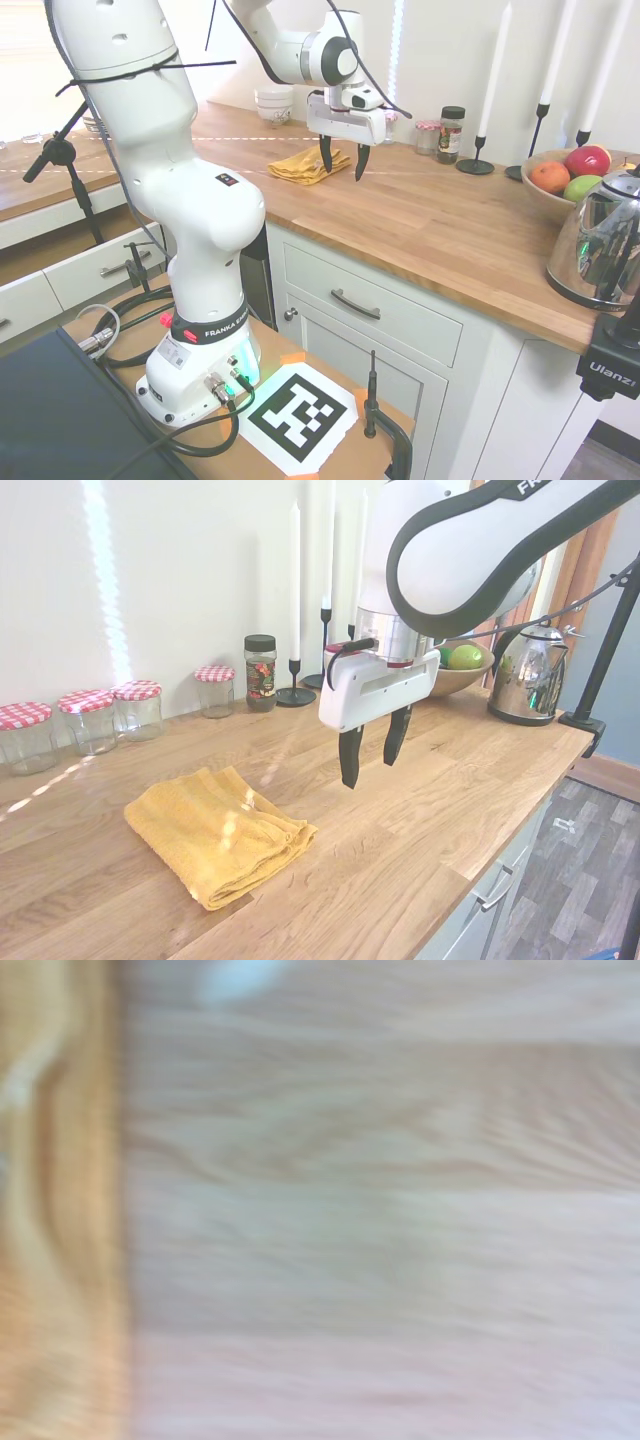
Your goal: Wipe the counter
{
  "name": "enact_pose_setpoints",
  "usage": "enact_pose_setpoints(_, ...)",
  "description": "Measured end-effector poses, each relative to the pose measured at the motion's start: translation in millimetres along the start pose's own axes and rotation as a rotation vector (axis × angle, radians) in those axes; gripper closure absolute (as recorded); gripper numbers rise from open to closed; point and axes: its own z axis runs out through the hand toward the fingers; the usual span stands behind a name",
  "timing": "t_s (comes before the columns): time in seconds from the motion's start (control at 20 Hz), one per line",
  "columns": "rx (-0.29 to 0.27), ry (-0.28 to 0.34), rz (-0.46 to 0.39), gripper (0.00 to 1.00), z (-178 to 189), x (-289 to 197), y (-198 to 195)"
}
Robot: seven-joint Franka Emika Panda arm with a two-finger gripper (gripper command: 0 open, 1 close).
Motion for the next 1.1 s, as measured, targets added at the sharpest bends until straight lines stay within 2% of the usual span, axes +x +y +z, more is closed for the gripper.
enact_pose_setpoints(0.6,-0.021,0.013,-0.05,0.0,-2.2,-40.6,-97.3)
enact_pose_setpoints(1.1,-0.055,0.027,-0.08,0.0,1.0,-54.4,-149.4)
